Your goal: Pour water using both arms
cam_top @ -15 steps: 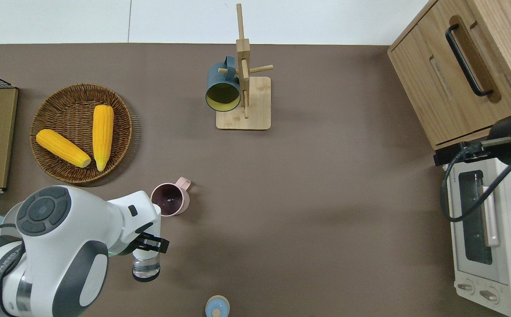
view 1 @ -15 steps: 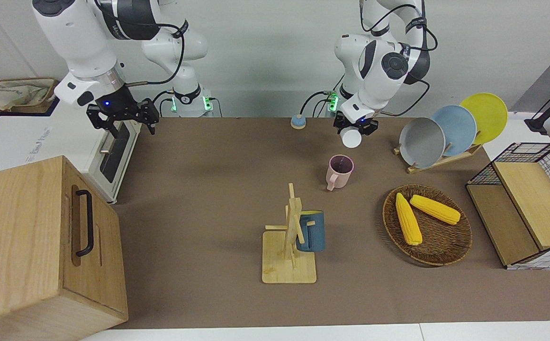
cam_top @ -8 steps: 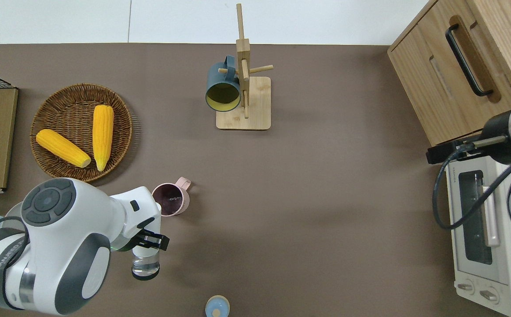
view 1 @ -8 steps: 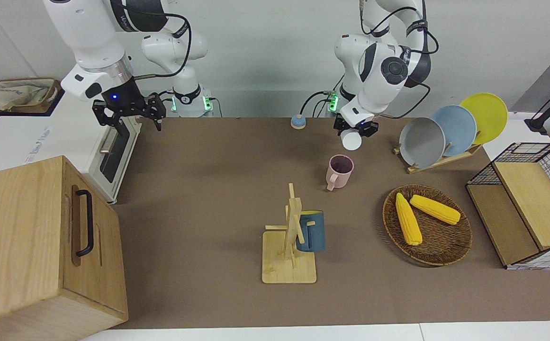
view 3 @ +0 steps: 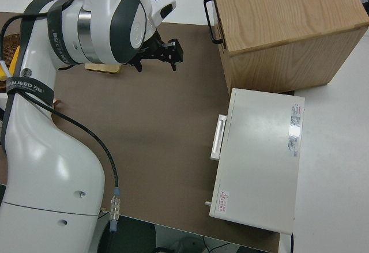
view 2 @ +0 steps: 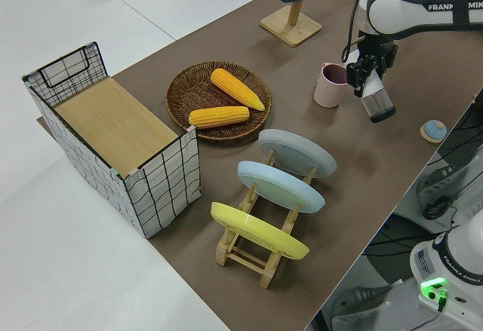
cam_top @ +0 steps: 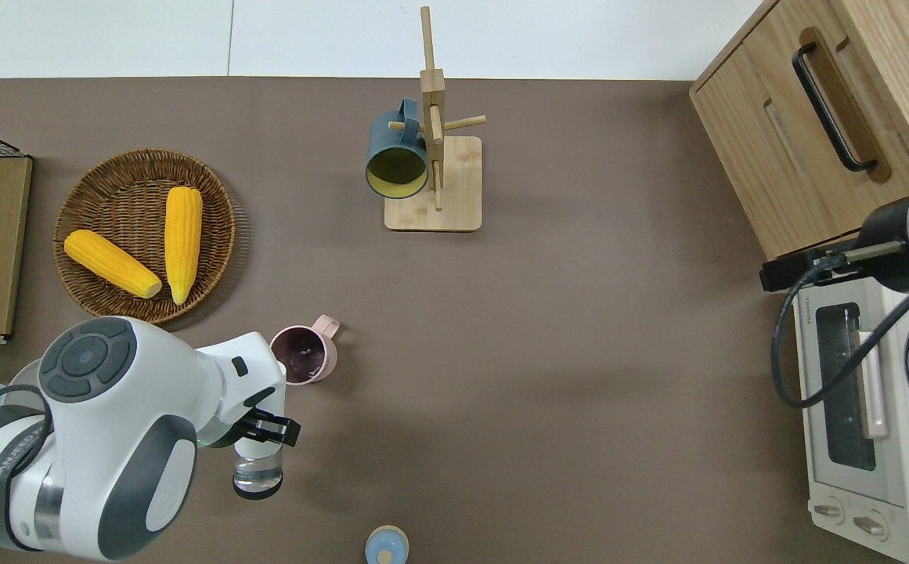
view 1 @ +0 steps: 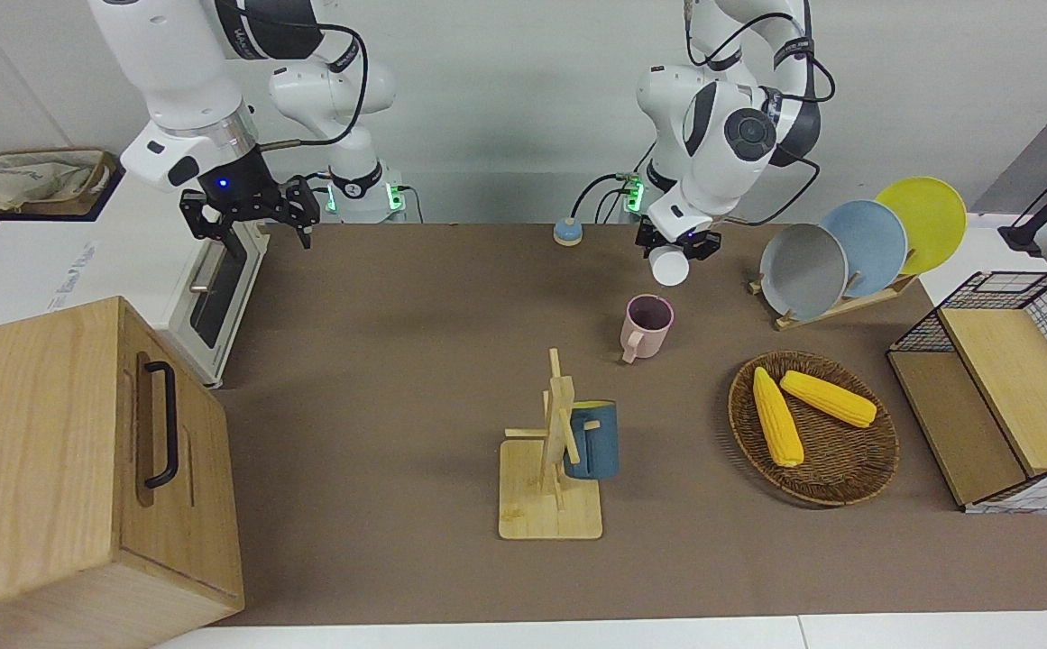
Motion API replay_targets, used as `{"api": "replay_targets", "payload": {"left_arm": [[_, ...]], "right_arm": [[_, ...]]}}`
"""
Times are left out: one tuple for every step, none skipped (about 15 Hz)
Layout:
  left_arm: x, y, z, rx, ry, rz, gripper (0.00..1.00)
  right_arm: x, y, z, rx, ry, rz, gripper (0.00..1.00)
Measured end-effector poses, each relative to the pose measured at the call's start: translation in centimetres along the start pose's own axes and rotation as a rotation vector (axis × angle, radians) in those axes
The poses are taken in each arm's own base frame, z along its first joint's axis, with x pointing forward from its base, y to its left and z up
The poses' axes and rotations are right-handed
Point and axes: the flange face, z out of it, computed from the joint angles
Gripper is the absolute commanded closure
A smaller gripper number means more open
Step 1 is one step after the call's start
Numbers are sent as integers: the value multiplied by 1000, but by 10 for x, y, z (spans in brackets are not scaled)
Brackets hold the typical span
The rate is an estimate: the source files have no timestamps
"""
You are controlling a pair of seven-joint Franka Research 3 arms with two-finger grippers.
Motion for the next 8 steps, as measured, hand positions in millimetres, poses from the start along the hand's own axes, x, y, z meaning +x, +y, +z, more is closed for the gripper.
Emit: {"api": "replay_targets", "payload": {"left_arm": [[0, 0, 0, 0, 0, 0, 1000], [0, 0, 0, 0, 0, 0, 1000], [0, 0, 0, 0, 0, -2, 1000], [0, 0, 0, 0, 0, -3, 1000], [0, 0, 0, 0, 0, -4, 1000], [0, 0, 0, 0, 0, -5, 1000], [0, 0, -1, 0, 0, -5, 1000], [0, 0, -1, 0, 0, -5, 1000]], "right_arm": [[0, -3, 0, 0, 0, -6, 13], [1, -6, 0, 0, 0, -11, 13], [1, -8, 0, 0, 0, -15, 13], [1, -9, 0, 0, 0, -15, 13], [1, -8, 0, 0, 0, -15, 13], [1, -8, 0, 0, 0, -14, 13], [1, -8, 0, 0, 0, -14, 13], [1, -8, 0, 0, 0, -14, 13]]}}
